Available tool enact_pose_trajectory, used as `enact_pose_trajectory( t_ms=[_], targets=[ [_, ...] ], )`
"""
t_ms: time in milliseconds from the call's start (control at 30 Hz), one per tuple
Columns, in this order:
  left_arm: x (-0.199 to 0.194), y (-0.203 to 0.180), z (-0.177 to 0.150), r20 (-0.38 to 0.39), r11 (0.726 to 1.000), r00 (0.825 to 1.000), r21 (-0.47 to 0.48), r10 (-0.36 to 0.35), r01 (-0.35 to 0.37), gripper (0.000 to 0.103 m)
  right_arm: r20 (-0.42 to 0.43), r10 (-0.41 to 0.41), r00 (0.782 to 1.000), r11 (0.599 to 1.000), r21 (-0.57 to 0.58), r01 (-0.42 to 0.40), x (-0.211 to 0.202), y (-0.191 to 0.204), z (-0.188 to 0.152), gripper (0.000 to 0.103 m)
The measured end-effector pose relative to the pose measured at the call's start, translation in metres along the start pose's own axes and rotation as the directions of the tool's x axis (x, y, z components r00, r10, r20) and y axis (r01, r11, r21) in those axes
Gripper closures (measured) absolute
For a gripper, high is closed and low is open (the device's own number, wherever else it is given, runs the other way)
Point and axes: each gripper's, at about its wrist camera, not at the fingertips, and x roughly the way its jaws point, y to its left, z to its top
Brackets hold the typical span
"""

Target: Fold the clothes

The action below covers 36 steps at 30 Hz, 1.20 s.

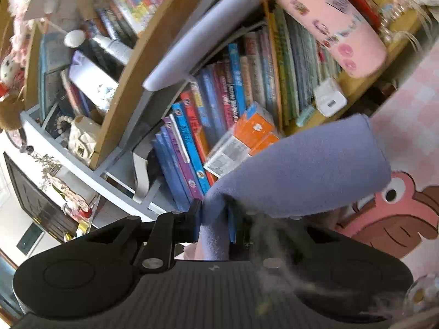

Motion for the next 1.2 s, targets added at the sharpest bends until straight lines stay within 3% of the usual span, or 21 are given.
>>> enact_pose_trajectory(
  t_ms=[100,233,400,433,500,600,633,667,700,733,867,967,1200],
  targets=[
    [-0.033,0.01,0.003,0.084,1.0,0.996,-0.025,-0.011,0.013,0.099,-0.021,-0.028,0.999,0.994,0.105,0.03,0.001,-0.02,-0.003,0.073],
    [-0.082,0.012,0.001,0.161,1.0,0.987,0.006,-0.027,0.026,0.099,-0.085,-0.031,0.996,0.937,0.343,0.059,-0.001,-0.062,-0.019,0.072],
    [-0.136,0.01,-0.01,0.208,0.999,0.977,0.032,-0.05,0.044,0.1,-0.003,-0.086,0.996,0.907,0.414,0.08,-0.03,-0.075,-0.026,0.07],
    [-0.144,0.01,-0.013,0.208,0.998,0.976,0.027,-0.056,0.052,0.1,0.008,-0.098,0.995,0.905,0.416,0.086,-0.035,-0.075,-0.026,0.071],
    [-0.16,0.008,-0.018,0.213,0.998,0.975,0.02,-0.066,0.063,0.1,0.003,-0.07,0.998,0.905,0.421,0.062,-0.042,-0.074,-0.026,0.098],
    [-0.181,0.004,-0.022,0.233,0.998,0.97,0.008,-0.066,0.066,0.1,-0.039,-0.029,0.999,0.931,0.362,0.041,-0.053,-0.055,-0.027,0.097],
    [-0.188,0.003,-0.022,0.246,0.998,0.968,0.001,-0.06,0.061,0.1,-0.055,-0.03,0.998,0.94,0.337,0.047,-0.059,-0.047,-0.03,0.094],
    [-0.194,0.005,-0.02,0.261,0.998,0.964,-0.014,-0.052,0.058,0.1,-0.07,-0.034,0.997,0.947,0.317,0.055,-0.067,-0.041,-0.034,0.076],
    [-0.198,0.008,-0.018,0.276,0.998,0.96,-0.029,-0.045,0.055,0.1,-0.083,-0.041,0.996,0.951,0.302,0.065,-0.077,-0.035,-0.039,0.05],
    [-0.202,0.01,-0.017,0.288,0.998,0.957,-0.043,-0.039,0.054,0.1,-0.092,-0.041,0.995,0.956,0.285,0.066,-0.087,-0.03,-0.046,0.043],
    [-0.212,0.016,-0.014,0.325,0.993,0.945,-0.09,-0.037,0.07,0.1,-0.186,-0.1,0.977,0.966,0.217,0.14,-0.127,-0.018,-0.082,0.03],
    [-0.22,0.017,-0.014,0.341,0.989,0.939,-0.115,-0.045,0.089,0.1,-0.251,-0.098,0.963,0.956,0.246,0.161,-0.148,-0.018,-0.116,0.026],
    [-0.256,0.015,-0.02,0.374,0.992,0.927,-0.1,-0.034,0.077,0.1,-0.269,-0.103,0.957,0.911,0.362,0.2,-0.132,-0.011,-0.156,0.024]
  ],
)
